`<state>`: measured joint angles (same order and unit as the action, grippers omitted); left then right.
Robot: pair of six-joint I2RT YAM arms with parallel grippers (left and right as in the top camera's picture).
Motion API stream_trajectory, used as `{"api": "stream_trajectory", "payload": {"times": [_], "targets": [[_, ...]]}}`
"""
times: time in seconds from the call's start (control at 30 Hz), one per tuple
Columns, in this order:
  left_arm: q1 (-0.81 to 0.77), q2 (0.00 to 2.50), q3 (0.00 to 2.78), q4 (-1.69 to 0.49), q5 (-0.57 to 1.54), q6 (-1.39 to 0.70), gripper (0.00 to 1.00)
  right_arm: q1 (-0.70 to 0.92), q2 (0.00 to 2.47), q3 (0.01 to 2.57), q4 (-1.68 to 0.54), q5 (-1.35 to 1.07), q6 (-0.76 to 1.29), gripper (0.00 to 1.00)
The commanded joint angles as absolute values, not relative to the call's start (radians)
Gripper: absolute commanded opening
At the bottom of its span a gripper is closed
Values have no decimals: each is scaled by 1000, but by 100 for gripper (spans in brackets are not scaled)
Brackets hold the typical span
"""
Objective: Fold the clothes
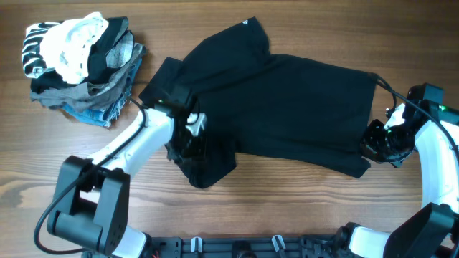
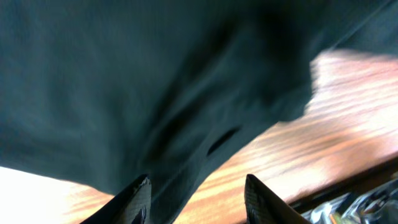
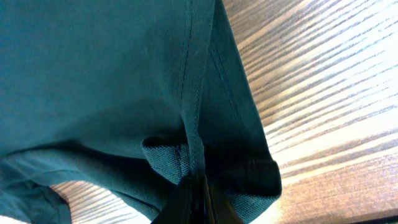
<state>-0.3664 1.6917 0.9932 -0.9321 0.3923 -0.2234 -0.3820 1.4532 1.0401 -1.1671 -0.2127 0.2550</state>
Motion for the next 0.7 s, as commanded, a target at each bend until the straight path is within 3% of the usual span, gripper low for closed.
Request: {"api": "stream_trajectory", "payload": {"times": [0.0, 0.1, 0.13, 0.17, 0.27, 0.37, 0.47, 0.67], "targets": [[-382, 1685, 911, -917, 441, -245, 53, -385, 1443, 1055, -1164, -226, 235, 7], [-382, 1685, 896, -909, 438, -271, 52, -385, 1443, 1055, -1162, -226, 235, 7], [-380, 1685, 898, -920, 438, -270, 46, -385, 1443, 1055, -1162, -226, 235, 7], [-359, 1681, 921, -965, 438, -270, 33, -385, 1443, 1055, -1162, -226, 235, 6], [-280, 1637, 1015, -1124, 437, -247, 28, -385, 1443, 1055, -1161, -226, 234, 7], [-250, 1586, 988, -1129, 427, -282, 50, -385, 1443, 1055, -1164, -226, 235, 7], [-271, 1589, 880, -1031, 427, -384, 57, -385, 1443, 1055, -1163, -226, 235, 7], [-273, 1590, 697, -821, 493, -484, 58, -385, 1443, 1055, -1150, -226, 236, 7]]}}
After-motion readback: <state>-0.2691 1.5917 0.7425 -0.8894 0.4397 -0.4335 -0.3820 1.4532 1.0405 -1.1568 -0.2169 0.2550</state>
